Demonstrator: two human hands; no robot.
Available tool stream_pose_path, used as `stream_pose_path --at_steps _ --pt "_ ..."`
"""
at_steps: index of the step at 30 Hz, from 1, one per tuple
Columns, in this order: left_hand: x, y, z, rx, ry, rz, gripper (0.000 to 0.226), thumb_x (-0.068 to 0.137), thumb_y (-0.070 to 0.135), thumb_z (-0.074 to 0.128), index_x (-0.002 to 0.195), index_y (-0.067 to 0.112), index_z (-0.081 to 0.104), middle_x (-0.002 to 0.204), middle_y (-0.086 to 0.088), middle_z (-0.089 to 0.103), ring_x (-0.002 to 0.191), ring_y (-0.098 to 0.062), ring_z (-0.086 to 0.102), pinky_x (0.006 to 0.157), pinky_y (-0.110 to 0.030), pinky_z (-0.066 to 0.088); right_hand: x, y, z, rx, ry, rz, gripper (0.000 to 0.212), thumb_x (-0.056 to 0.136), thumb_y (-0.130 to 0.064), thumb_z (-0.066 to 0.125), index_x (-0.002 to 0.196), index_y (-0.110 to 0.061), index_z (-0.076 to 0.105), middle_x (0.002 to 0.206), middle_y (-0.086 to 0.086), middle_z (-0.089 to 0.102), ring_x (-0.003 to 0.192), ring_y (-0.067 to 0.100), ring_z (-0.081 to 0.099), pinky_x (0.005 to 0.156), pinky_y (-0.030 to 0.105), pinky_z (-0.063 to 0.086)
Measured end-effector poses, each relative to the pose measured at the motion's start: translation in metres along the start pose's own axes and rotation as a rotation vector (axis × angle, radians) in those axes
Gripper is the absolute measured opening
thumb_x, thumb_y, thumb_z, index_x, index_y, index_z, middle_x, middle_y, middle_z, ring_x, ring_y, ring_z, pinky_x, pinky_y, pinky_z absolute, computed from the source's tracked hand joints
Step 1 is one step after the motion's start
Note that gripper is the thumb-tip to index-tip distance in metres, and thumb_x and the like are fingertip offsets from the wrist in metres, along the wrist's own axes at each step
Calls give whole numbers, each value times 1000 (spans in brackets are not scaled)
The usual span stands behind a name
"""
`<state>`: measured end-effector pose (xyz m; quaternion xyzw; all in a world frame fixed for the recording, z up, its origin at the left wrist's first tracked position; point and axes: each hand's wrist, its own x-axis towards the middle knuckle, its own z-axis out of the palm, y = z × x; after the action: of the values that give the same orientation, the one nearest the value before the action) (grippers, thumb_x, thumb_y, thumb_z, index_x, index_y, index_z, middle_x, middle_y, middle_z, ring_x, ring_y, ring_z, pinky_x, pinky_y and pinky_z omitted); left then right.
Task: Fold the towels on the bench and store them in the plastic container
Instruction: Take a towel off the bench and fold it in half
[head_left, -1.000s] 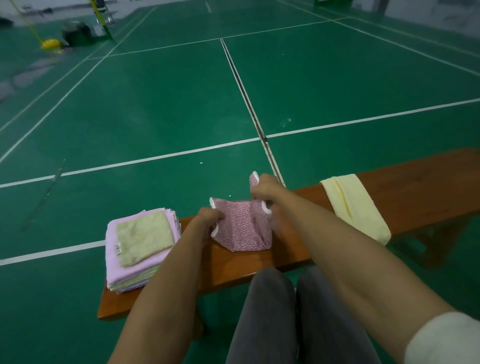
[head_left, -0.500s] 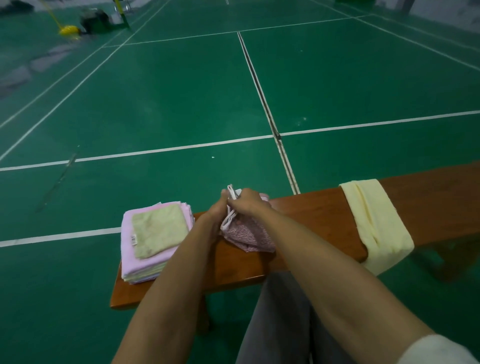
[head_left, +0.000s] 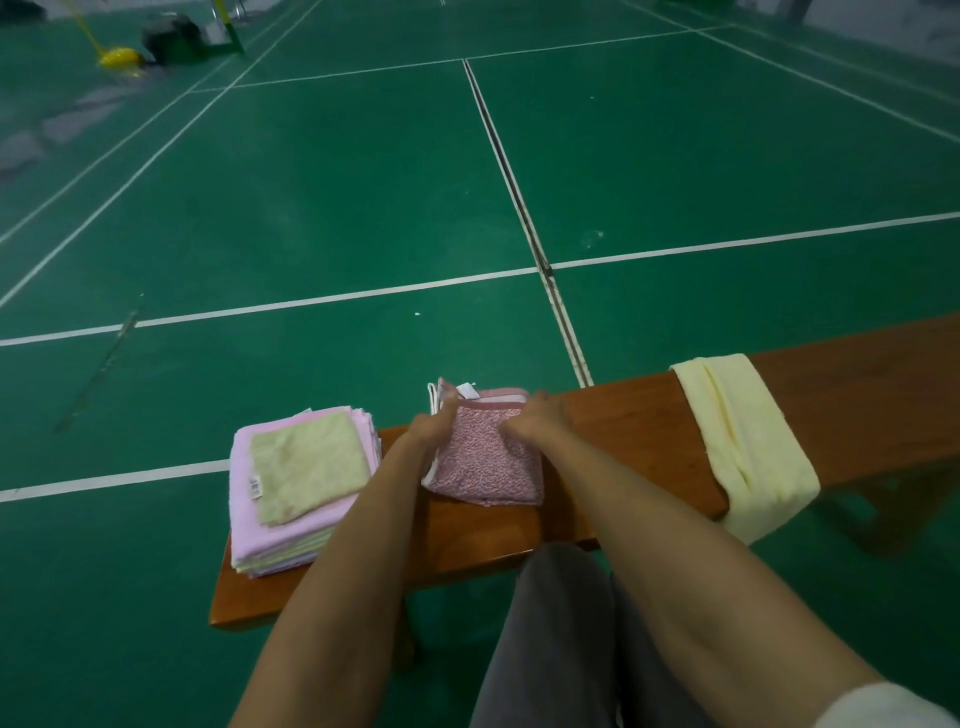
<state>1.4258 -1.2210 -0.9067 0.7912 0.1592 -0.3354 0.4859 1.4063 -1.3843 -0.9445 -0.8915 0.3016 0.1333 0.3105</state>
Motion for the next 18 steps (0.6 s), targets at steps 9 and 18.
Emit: stream_pose_path --at_steps 9,18 --pt "11 -13 11 146 419 143 56 92 41 71 130 5 50 121 -17 64 104 -32 63 89 -43 57 21 22 10 240 -108 77 65 65 -33 91 117 -18 55 115 7 66 95 29 69 71 44 64" --pt "2 1 14 -3 297 294 14 96 19 62 91 8 55 82 -7 56 66 -16 53 59 -31 49 -12 23 -19 239 -234 38 36 90 -34 70 113 -11 55 106 15 68 84 33 73 71 49 64"
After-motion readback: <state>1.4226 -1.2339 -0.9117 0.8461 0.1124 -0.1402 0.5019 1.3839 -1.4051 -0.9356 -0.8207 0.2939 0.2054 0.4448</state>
